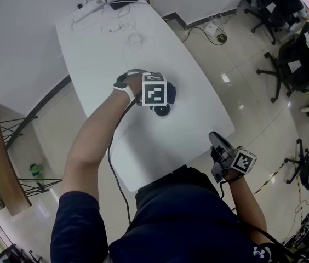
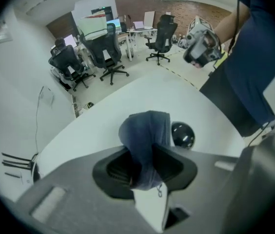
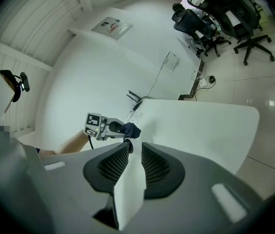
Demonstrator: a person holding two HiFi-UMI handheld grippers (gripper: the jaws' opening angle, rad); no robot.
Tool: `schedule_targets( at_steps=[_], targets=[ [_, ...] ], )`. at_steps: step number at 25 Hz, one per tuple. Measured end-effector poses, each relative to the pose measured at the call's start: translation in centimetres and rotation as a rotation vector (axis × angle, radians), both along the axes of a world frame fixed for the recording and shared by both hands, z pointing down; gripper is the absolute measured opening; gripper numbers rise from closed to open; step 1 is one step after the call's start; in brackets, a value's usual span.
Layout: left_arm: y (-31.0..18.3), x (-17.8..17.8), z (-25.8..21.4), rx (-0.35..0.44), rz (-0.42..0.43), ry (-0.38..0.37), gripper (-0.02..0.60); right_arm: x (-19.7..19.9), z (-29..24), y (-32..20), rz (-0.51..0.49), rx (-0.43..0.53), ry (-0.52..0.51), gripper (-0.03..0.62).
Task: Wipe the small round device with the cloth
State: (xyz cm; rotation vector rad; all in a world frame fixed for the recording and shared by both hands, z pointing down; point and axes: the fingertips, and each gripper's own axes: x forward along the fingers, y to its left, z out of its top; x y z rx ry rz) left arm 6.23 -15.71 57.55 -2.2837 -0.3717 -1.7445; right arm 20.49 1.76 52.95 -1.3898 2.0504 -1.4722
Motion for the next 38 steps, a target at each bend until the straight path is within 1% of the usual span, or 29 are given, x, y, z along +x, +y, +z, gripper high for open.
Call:
schedule_targets(
  at_steps=[2,4,8,9,11,13,14,15,16,19,21,22,23,24,25,26,27,28,29,30,31,32,34,36,38],
  targets=[
    [-0.5,0.1,2.1,-0.026,-0.015,-0.032,0.110,0.4,0.0,0.6,0.016,-0.006,-0.006,0.087],
    [-0.7,0.4,3.6,-0.065,-0.047,-0.036,0.110,0.9,-0.1,1.0,0.030,-0.005,-0.014,0.087],
    [-0.9,-0.7,6.1,-0.142,-0.148,-0.086,0.110,1.7,0.0,1.2,0.050,-0.011,-0.012,0.087],
    [-1.1,-0.8,6.5,-0.150,-0.173,-0.082,0.110,1.8,0.1,1.3,0.052,-0.014,-0.019,0.087],
    [-1.6,-0.7,6.7,-0.143,-0.230,-0.049,0.110,2.0,0.2,1.2,0.047,-0.013,-0.025,0.087],
    [-2.9,-1.6,5.8,-0.089,-0.310,0.007,0.112,1.9,0.2,0.9,0.033,-0.008,-0.027,0.087],
    [-3.4,-2.5,4.8,-0.068,-0.370,0.048,0.112,1.8,0.1,0.6,0.022,-0.005,-0.027,0.087],
    [-3.6,-3.5,3.5,-0.066,-0.440,0.107,0.112,1.6,0.0,0.2,0.008,0.000,-0.027,0.087],
    [-3.4,-4.2,1.7,-0.082,-0.513,0.189,0.112,1.4,-0.2,-0.3,-0.011,0.008,-0.027,0.087],
    [-1.1,-5.4,-5.4,-0.193,-0.716,0.496,0.113,0.2,-0.2,-1.7,-0.070,0.016,-0.037,0.087],
    [0.8,-5.5,-9.0,-0.262,-0.850,0.677,0.114,-0.5,0.4,-2.5,-0.114,0.003,-0.023,0.087],
    [1.9,-5.1,-9.9,-0.302,-0.913,0.748,0.114,-0.9,0.7,-3.0,-0.138,-0.002,-0.014,0.087],
    [3.1,-4.4,-10.1,-0.343,-0.962,0.794,0.114,-1.4,0.8,-3.4,-0.163,-0.002,-0.014,0.087],
    [4.4,-3.6,-9.7,-0.373,-0.998,0.810,0.114,-2.1,0.8,-3.9,-0.189,0.002,-0.019,0.087],
    [5.7,-2.8,-8.8,-0.381,-1.024,0.797,0.114,-2.9,0.6,-4.3,-0.212,0.008,-0.027,0.087],
    [6.9,-2.2,-7.6,-0.360,-1.034,0.760,0.114,-3.7,0.4,-4.7,-0.233,0.015,-0.036,0.087],
    [8.2,-1.8,-6.3,-0.314,-1.020,0.705,0.114,-4.4,0.0,-5.0,-0.251,0.024,-0.047,0.087],
    [9.6,-1.6,-4.8,-0.253,-0.979,0.641,0.114,-4.9,-0.2,-5.3,-0.267,0.032,-0.053,0.087],
    [10.9,-1.5,-3.2,-0.192,-0.918,0.572,0.114,-5.2,-0.3,-5.5,-0.278,0.036,-0.049,0.087],
    [12.1,-1.4,-1.5,-0.146,-0.847,0.499,0.114,-5.2,-0.2,-5.7,-0.284,0.035,-0.034,0.087],
    [13.1,-1.5,0.0,-0.118,-0.780,0.424,0.114,-5.0,-0.1,-5.8,-0.285,0.032,-0.017,0.087],
    [13.7,-1.8,1.5,-0.103,-0.726,0.353,0.114,-5.0,0.0,-5.9,-0.283,0.030,-0.011,0.087],
    [13.6,-2.7,3.7,-0.083,-0.660,0.240,0.114,-5.3,-0.2,-5.9,-0.274,0.032,-0.036,0.087],
    [12.9,-3.7,5.3,-0.073,-0.611,0.151,0.114,-5.3,-0.2,-5.7,-0.258,0.031,-0.054,0.087],
    [12.5,-4.8,6.2,-0.093,-0.553,0.065,0.114,-4.7,0.1,-5.4,-0.230,0.026,-0.049,0.087]
  ],
)
